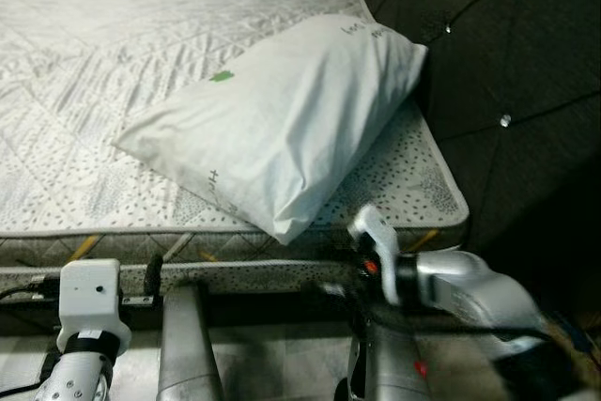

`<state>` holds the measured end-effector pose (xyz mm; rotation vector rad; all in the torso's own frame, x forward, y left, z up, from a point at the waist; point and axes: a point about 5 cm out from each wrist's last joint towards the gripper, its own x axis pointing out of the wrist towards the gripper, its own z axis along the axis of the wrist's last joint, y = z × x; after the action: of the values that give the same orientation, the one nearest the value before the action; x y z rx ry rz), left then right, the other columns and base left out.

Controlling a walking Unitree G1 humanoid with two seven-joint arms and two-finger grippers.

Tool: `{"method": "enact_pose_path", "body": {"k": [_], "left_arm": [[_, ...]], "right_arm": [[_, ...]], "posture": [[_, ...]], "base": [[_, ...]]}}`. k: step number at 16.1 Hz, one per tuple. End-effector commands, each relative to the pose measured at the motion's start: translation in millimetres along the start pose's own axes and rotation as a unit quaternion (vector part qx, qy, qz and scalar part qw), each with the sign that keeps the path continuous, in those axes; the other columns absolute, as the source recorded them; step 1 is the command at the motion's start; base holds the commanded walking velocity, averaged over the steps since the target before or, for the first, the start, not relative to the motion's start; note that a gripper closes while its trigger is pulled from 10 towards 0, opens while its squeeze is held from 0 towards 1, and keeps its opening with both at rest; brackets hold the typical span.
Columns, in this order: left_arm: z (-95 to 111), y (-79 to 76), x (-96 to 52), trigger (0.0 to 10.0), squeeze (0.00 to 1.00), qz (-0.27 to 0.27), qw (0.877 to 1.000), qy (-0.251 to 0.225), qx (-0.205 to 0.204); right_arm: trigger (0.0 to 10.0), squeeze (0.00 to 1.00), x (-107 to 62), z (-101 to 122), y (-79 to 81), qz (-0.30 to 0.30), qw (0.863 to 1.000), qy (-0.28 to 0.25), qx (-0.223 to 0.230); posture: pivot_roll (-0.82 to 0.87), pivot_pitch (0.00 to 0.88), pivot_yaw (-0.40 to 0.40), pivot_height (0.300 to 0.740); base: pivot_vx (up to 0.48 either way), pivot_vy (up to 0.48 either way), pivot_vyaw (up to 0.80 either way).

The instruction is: Clean up the room

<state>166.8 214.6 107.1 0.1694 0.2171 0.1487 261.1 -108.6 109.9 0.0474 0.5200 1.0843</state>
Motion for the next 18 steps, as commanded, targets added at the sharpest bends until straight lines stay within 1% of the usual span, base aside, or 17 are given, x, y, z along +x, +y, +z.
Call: {"method": "enact_pose_path", "body": {"k": [1,2,3,4,5,6,7,8,9,10,11,12,14,15,17,18], "left_arm": [[-3,0.6,-0.8,10.0,0.00,0.001,1.000,0.011,0.003],[-3,0.4,-1.1,10.0,0.00,0.002,1.000,0.012,0.003],[-3,0.4,-1.1,10.0,0.00,0.002,1.000,0.012,0.003],[-3,0.6,-1.3,10.0,0.00,0.004,1.000,0.012,0.003],[-4,0.7,-1.4,10.0,0.00,0.005,1.000,0.012,0.002],[-4,0.9,-1.4,10.0,0.00,0.006,1.000,0.012,0.002],[-4,0.4,-1.4,10.0,0.00,0.006,1.000,0.012,0.002],[-4,0.1,-1.4,10.0,0.00,0.005,1.000,0.012,0.002],[-4,-0.5,-0.3,10.0,0.00,0.003,1.000,0.012,0.002],[-3,-0.9,1.5,10.0,0.00,0.002,1.000,0.011,0.002],[-3,-1.1,2.4,10.0,0.00,0.000,1.000,0.010,0.002],[-2,-1.9,4.2,10.0,0.00,-0.001,1.000,0.009,0.002],[-2,-2.7,5.3,10.0,0.00,-0.002,1.000,0.008,0.002],[-2,-3.3,5.6,10.0,0.00,-0.003,1.000,0.007,0.002],[-2,-4.4,6.6,10.0,0.00,-0.004,1.000,0.006,0.002],[-2,-4.5,7.1,10.0,0.00,-0.004,1.000,0.006,0.001]], "right_arm": [[10.0,0.00,-0.1,12,-8.8,-0.051,0.998,-0.028,0.002],[10.0,0.00,2.8,17,-6.4,-0.050,0.998,-0.043,0.010],[10.0,0.00,2.8,17,-6.4,-0.050,0.998,-0.043,0.010],[10.0,0.00,8.4,29,-8.2,-0.098,0.990,-0.090,0.034],[10.0,0.00,9.4,31,-8.5,-0.112,0.988,-0.102,0.041],[10.0,0.00,11.9,33,-7.4,-0.127,0.982,-0.120,0.077],[2.7,0.00,15.1,34,-5.2,-0.135,0.978,-0.130,0.097],[2.7,0.00,16.1,35,-4.2,-0.136,0.977,-0.132,0.101],[0.0,0.00,18.5,37,-1.7,-0.137,0.974,-0.138,0.117],[0.0,0.00,20.1,40,-2.4,-0.149,0.969,-0.144,0.137],[0.0,0.00,20.8,41,-4.1,-0.164,0.964,-0.147,0.147],[0.0,0.00,22.6,42,-7.2,-0.193,0.957,-0.144,0.160],[0.0,0.00,23.6,43,-10.1,-0.219,0.949,-0.146,0.174],[0.0,0.00,25.4,44,-10.8,-0.229,0.947,-0.143,0.174],[0.0,0.00,27.0,45,-14.0,-0.258,0.945,-0.137,0.146],[0.0,0.00,26.1,47,-16.5,-0.276,0.940,-0.143,0.138]], "posture": [[0.11,0.070,-0.045,0.491],[0.11,0.071,-0.048,0.491],[0.11,0.071,-0.048,0.491],[0.12,0.070,-0.054,0.491],[0.12,0.069,-0.055,0.491],[0.12,0.070,-0.055,0.491],[0.11,0.069,-0.054,0.491],[0.11,0.069,-0.054,0.491],[0.11,0.067,-0.051,0.491],[0.11,0.065,-0.047,0.491],[0.11,0.063,-0.047,0.491],[0.10,0.060,-0.045,0.491],[0.10,0.060,-0.045,0.491],[0.10,0.060,-0.045,0.491],[0.10,0.053,-0.047,0.491],[0.10,0.051,-0.047,0.491]], "base": [[0.000,0.000,0.00],[0.000,0.000,0.00],[0.000,0.000,0.00],[0.000,0.000,0.00],[0.000,0.000,0.00],[0.000,0.000,0.00],[0.000,0.000,0.00],[0.000,0.000,0.00],[0.000,0.000,0.00],[0.000,0.000,0.00],[0.000,0.000,0.00],[0.000,0.000,0.00],[0.000,0.000,0.00],[0.000,0.000,0.00],[0.000,0.000,0.00],[0.000,0.000,0.00]]}}
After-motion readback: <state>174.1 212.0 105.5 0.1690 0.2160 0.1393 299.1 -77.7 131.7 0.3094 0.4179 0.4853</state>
